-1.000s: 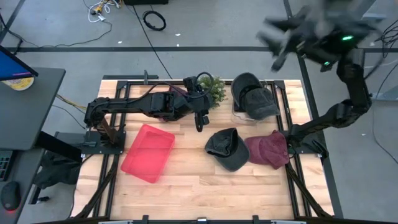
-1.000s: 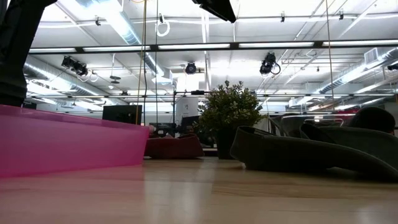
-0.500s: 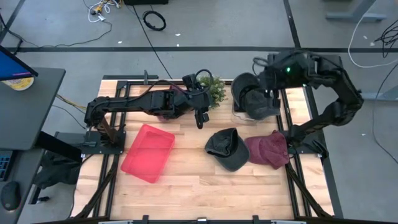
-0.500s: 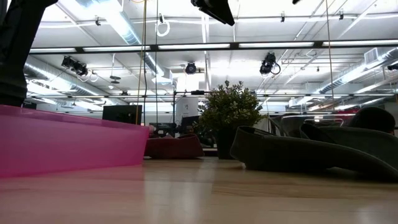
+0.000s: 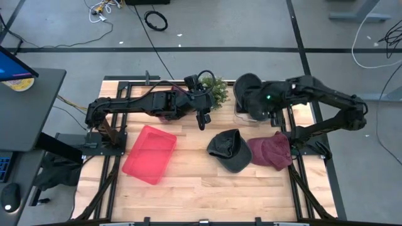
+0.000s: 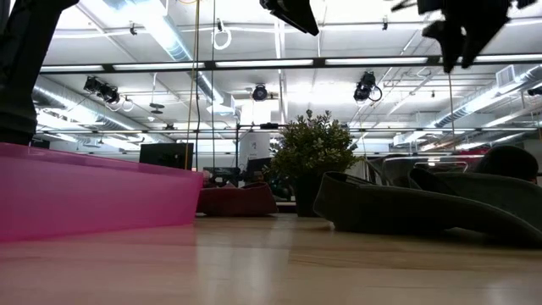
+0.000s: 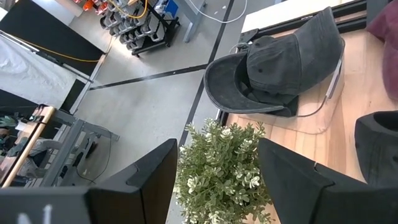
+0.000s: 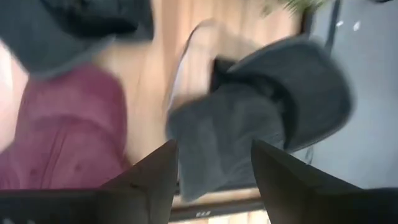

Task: Pick & Place hat
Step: Put the bottom black cap into the transparent bin

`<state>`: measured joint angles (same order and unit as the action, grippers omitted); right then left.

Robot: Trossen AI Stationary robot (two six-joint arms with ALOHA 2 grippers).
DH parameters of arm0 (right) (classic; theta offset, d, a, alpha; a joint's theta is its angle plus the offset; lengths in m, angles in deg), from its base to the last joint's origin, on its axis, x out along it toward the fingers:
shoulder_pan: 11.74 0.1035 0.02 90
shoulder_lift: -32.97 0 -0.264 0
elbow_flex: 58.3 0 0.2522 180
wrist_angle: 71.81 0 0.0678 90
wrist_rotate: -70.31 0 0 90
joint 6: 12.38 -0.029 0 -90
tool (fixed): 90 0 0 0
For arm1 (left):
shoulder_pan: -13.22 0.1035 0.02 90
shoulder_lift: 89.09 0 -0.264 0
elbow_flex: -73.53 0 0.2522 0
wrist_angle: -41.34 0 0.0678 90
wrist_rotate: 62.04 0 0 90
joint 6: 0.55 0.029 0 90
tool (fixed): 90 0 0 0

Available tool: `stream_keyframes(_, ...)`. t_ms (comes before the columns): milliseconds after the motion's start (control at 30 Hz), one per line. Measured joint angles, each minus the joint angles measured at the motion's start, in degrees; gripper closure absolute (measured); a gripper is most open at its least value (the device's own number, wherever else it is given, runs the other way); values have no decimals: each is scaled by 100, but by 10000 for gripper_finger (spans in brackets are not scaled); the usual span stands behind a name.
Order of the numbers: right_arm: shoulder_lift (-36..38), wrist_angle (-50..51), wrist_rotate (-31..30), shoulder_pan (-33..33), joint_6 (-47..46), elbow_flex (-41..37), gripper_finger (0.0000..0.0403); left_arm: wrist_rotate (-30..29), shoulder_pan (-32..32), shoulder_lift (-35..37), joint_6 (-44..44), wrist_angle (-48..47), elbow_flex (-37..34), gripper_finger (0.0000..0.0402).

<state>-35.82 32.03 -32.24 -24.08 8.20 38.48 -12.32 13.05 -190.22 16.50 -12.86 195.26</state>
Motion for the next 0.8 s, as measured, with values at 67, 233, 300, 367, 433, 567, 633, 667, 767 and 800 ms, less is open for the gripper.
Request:
stream_keyframes(67, 96, -12, -5, 0, 14, -357, 197, 1, 0, -1, 0, -6, 0, 175)
stream_keyframes(233, 397, -3, -179, 21, 94, -1138, 197, 1, 0, 1, -2, -10, 0, 175)
stream_keyframes(300, 508, -7, -254, 71, 92, -1407, 197, 1, 0, 1, -4, -10, 0, 175)
stream_keyframes(367, 598, -4, -348, 134, 92, -1641, 197, 1, 0, 1, -25, -10, 0, 175)
stream_keyframes(433, 648, -3, -350, 193, 62, -1868, 197, 1, 0, 1, -75, -10, 0, 175)
stream_keyframes(567, 674, -74, -474, 247, -198, -2228, 197, 1, 0, 1, -151, -10, 0, 175)
stream_keyframes(633, 671, -204, -637, 245, -233, -2389, 197, 1, 0, 1, -150, -10, 0, 175)
stream_keyframes(667, 671, -273, -759, 245, -238, -2475, 197, 1, 0, 1, -151, -10, 0, 175)
stream_keyframes(767, 669, -419, -997, 245, -388, -2731, 197, 1, 0, 1, -150, -10, 0, 175)
stream_keyframes(800, 671, -471, -1002, 243, -432, -2814, 197, 1, 0, 1, -151, -10, 0, 175)
